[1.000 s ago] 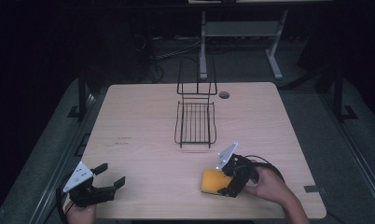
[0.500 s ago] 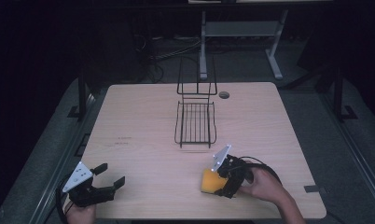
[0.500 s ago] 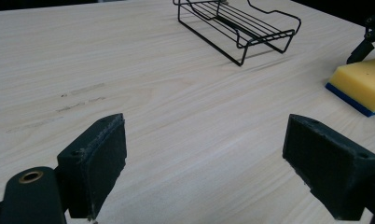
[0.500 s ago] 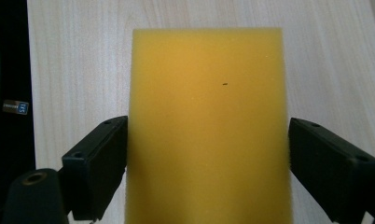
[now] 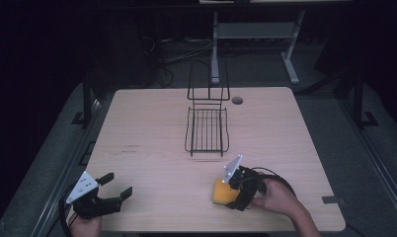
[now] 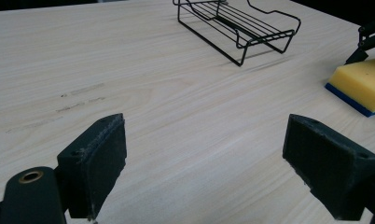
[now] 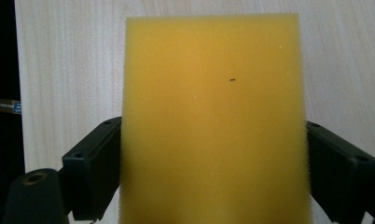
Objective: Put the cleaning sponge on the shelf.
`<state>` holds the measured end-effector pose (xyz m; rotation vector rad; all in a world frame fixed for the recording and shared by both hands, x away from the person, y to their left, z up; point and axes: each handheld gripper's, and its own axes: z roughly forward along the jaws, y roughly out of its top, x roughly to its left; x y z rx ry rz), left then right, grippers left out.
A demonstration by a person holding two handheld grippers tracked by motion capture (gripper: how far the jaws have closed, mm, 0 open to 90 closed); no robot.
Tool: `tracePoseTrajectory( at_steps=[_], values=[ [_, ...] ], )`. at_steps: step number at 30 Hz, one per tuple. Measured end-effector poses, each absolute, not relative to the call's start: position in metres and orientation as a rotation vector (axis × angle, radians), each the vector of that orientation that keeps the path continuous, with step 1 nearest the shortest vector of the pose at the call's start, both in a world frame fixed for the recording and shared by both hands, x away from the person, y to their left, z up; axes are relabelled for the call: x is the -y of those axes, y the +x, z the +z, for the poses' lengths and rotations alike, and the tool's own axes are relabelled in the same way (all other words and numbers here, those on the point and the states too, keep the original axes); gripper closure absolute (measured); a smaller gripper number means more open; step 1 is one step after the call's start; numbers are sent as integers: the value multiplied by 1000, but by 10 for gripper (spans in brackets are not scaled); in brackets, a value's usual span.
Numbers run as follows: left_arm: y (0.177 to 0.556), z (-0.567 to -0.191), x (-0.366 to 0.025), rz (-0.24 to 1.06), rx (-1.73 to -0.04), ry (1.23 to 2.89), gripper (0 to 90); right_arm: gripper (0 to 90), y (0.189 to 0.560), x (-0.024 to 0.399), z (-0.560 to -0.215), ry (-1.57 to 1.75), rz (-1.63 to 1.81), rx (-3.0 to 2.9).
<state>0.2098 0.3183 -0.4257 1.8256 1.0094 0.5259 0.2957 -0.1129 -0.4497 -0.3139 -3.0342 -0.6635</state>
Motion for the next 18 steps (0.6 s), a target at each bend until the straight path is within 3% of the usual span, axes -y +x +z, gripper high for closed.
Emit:
tracePoseTrajectory(
  at_steps=[18],
  values=[
    [209, -425, -319, 526, -1010, 1822, 128, 208, 294, 113, -450, -298, -657, 3041]
  ],
)
